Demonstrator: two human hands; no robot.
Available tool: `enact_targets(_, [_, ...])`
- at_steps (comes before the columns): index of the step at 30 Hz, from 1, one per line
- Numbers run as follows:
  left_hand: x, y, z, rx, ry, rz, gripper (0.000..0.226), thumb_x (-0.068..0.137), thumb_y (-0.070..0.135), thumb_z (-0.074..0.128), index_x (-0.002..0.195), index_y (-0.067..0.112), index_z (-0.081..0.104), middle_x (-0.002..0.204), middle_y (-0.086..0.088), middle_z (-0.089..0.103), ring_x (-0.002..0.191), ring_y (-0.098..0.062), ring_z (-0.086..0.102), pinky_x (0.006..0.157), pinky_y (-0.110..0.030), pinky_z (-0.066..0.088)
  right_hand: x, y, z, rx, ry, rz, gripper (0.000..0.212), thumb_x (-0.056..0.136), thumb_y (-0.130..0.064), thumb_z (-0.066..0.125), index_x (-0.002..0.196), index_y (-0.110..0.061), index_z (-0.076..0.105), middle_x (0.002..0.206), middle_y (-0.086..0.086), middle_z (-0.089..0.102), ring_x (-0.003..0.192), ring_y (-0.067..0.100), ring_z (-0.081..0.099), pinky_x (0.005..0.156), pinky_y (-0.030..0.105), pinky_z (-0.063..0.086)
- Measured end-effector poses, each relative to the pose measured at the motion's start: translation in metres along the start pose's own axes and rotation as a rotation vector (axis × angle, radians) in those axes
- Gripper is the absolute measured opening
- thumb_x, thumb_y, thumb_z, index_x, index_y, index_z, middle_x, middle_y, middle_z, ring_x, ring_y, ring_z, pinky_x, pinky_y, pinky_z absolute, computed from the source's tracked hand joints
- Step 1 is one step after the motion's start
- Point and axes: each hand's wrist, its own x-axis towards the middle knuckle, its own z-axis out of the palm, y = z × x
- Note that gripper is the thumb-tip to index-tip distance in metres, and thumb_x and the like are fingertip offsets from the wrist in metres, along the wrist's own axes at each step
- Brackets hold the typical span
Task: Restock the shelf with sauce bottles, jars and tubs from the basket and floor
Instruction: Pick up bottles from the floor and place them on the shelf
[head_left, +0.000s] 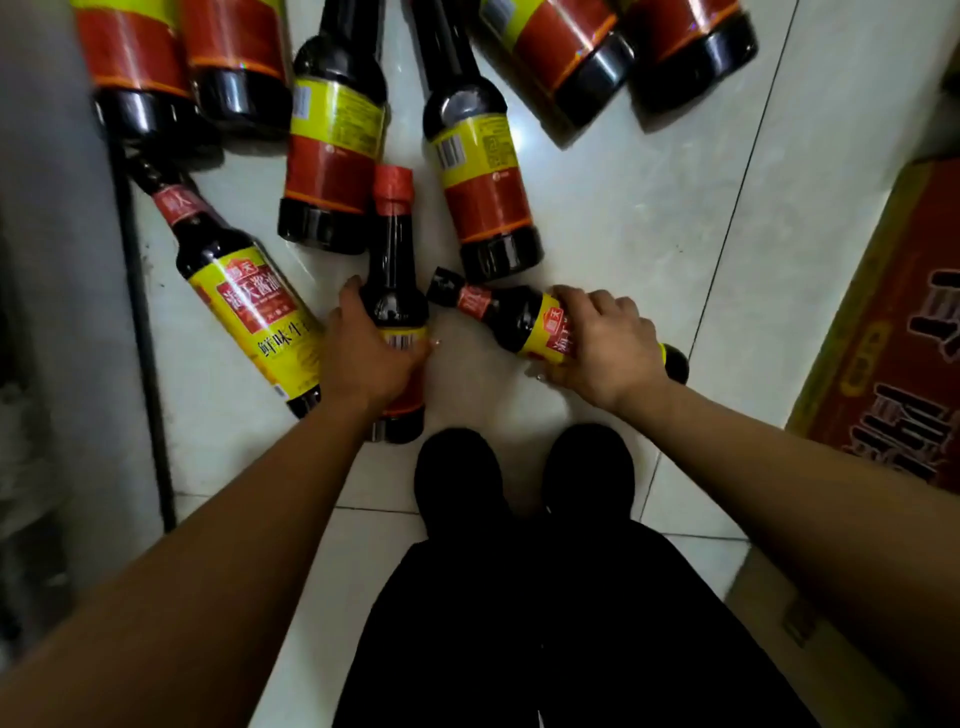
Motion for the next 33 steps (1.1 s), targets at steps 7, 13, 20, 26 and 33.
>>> enact_targets(7, [0.002,0.002,0.005,0.058,0.06,-0.022,0.074,0.066,0.021,0.078,0.127,0.007,0.038,0.119,-0.018,0.056,0.107,-0.035,0.056,0.083,-0.034,0.044,0.006,-0.009,-0.001,-0.132,-0.041,-0.064,0.076,0.075,-0.038,0.071,0.134,-0.014,0.03,0.129,0.011,0.041,0.118,0.031,0.041,0.088,0.042,0.04])
enact_targets(13, [-0.028,0.014,-0.018,0.005,0.04,0.047,0.07,0.068,0.017,0.077,0.126,0.009,0.039,0.118,-0.014,0.058,0.104,-0.03,0.057,0.079,-0.03,0.042,-0.016,-0.015,-0.02,-0.064,-0.069,-0.08,0.078,0.071,-0.039,0.073,0.131,-0.011,0.031,0.127,0.012,0.041,0.117,0.031,0.041,0.086,0.043,0.043])
enact_targets(20, [-0.084,0.047,-0.067,-0.201,0.011,0.046,0.068,0.074,0.011,0.073,0.132,0.015,0.037,0.109,0.005,0.05,0.098,-0.014,0.048,0.081,-0.027,0.037,-0.066,-0.033,-0.067,0.166,-0.052,-0.037,0.08,0.067,-0.036,0.076,0.131,-0.014,0.034,0.122,0.012,0.047,0.11,0.031,0.048,0.082,0.035,0.041])
enact_targets(26, [-0.146,0.09,-0.125,-0.264,0.06,0.089,0.067,0.074,0.012,0.074,0.129,0.016,0.037,0.109,0.008,0.05,0.098,-0.008,0.048,0.08,-0.021,0.036,-0.131,-0.052,-0.13,0.315,0.034,-0.056,0.076,0.062,-0.037,0.081,0.125,-0.018,0.043,0.114,0.008,0.056,0.101,0.028,0.054,0.082,0.035,0.046])
enact_targets(33, [-0.228,0.147,-0.193,-0.304,0.108,0.142,0.072,0.067,0.012,0.08,0.126,0.011,0.04,0.108,0.004,0.053,0.101,-0.015,0.054,0.085,-0.026,0.041,-0.236,-0.077,-0.222,0.558,0.104,-0.09,0.068,0.062,-0.031,0.083,0.12,-0.018,0.05,0.102,0.001,0.061,0.09,0.018,0.057,0.079,0.027,0.045])
